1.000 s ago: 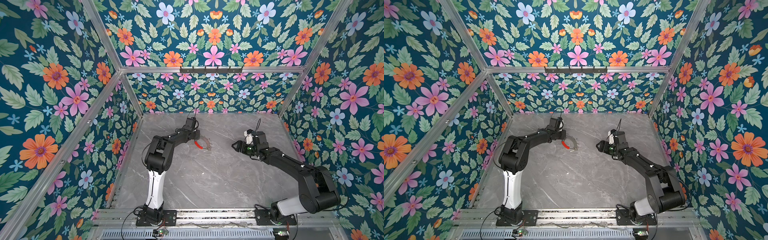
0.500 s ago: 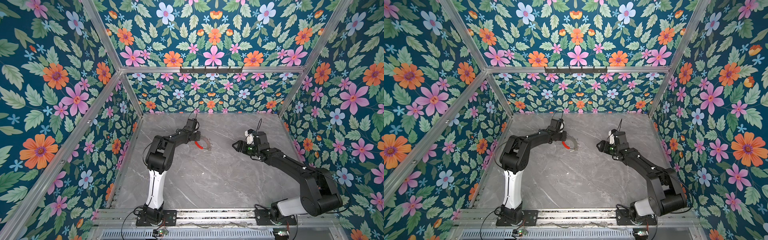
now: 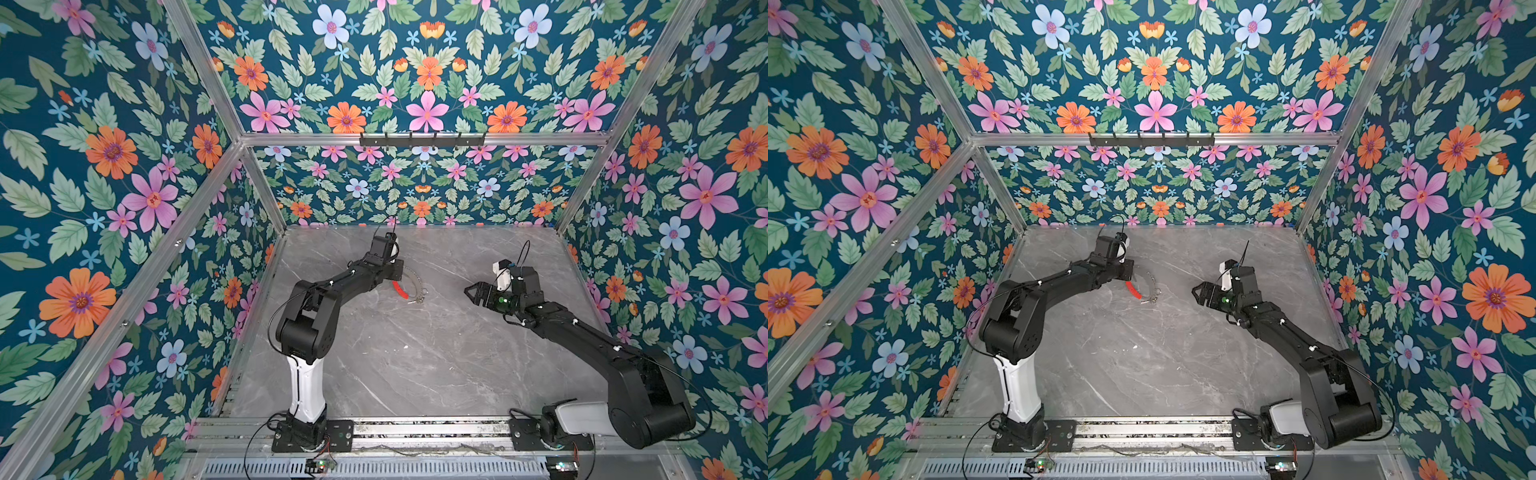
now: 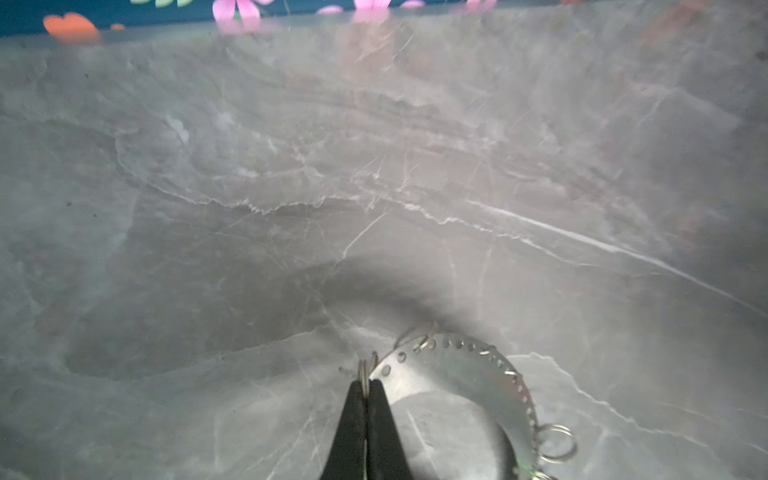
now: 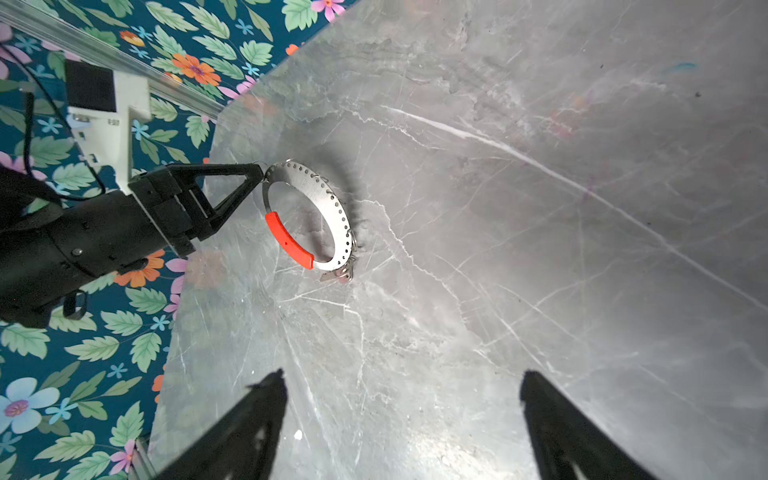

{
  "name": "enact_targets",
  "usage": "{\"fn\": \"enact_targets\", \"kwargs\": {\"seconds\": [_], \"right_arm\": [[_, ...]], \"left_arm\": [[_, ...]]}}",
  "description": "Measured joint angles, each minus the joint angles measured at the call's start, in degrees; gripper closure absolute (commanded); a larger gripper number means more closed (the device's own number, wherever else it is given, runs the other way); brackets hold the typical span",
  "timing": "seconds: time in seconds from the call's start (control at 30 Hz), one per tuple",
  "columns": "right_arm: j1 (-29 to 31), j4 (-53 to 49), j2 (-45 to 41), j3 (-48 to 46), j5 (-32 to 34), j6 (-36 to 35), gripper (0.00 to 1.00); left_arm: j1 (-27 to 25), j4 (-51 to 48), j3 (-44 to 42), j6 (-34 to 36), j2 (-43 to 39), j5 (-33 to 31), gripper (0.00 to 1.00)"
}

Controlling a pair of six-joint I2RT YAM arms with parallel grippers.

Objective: Remove the keys from the keyring
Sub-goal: 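Close the left gripper on the keyring rim near a key, then lift the keyring with the left gripper while the right gripper moves toward it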

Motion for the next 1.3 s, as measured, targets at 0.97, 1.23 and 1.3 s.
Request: {"fn": "enact_targets", "kwargs": {"seconds": [0.97,1.23,1.3], "right_arm": [[0.0,19.5,-14.4,-11.0,-18.0,5.9,0.36],[0.5,21.8,-18.4,-12.1,-23.6,5.6,0.36],[1.7,23.0,-20.4,-13.1,-24.8,4.7,0.35]], "left_arm": [[-15.6,17.5,-29.6,-5.0,-41.6,12.1,1.0],[-17.7,30.9,-39.5,-7.2,-48.3,16.5,1.0],[-17.7,32.8,-39.8,-7.9,-48.8,17.9,1.0]]}}
